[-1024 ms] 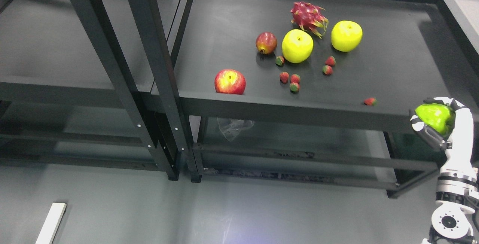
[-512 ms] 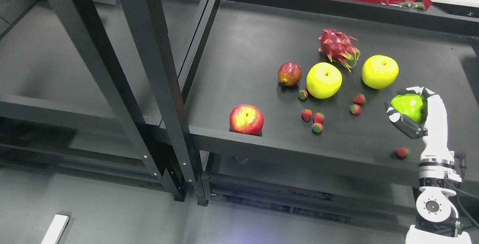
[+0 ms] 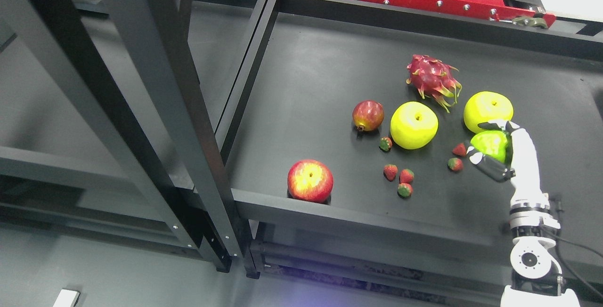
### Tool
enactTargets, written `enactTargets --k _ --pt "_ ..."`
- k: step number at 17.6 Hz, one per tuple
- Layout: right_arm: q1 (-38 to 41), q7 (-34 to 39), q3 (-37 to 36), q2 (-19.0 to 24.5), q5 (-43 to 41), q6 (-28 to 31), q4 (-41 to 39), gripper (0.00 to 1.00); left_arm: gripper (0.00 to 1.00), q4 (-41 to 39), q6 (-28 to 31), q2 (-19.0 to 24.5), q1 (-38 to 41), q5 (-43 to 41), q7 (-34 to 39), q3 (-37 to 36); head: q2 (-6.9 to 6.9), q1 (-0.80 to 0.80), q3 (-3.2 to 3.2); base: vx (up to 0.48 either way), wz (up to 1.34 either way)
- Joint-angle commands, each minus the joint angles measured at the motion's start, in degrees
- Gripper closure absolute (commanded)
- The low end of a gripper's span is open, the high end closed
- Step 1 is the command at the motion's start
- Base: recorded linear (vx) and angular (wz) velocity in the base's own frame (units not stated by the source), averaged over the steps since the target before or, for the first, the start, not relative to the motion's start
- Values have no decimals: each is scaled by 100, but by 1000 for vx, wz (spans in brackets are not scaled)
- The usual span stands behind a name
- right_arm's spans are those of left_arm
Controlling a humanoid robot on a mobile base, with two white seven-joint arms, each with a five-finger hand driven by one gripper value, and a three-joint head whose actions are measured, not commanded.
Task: Place green apple on left shelf middle layer
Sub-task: 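Lower the green apple onto the shelf's middle layer beside the pears, then open the right hand and withdraw it from the apple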
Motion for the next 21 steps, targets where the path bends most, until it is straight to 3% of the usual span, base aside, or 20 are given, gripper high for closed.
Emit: enactTargets --k 1,3,6,8,12,15,17,21 --pt "19 14 160 55 -153 81 239 13 0 0 -4 100 -123 5 -2 -1 0 0 0 100 24" --pt "37 14 213 91 -198 81 239 1 0 0 -4 100 -123 -4 -2 -1 0 0 0 80 23" --pt "72 -3 222 257 -250 12 239 0 0 0 -4 100 -123 5 -2 -1 0 0 0 55 16" --pt "55 -91 213 492 -827 -15 239 0 0 0 -4 100 -123 -4 -2 -1 0 0 0 39 21" --pt "239 -109 187 492 -1419 -174 213 0 0 0 5 100 -123 -4 -2 -1 0 0 0 8 -4" --pt "414 -109 195 492 -2943 10 221 0 0 0 -4 100 -123 5 -2 -1 0 0 0 0 0" --pt "616 -161 580 492 -3799 64 222 0 0 0 -4 100 -123 5 -2 -1 0 0 0 0 0" --pt "959 -827 1468 492 -3828 -752 187 0 0 0 -4 100 -123 5 -2 -1 0 0 0 0 0"
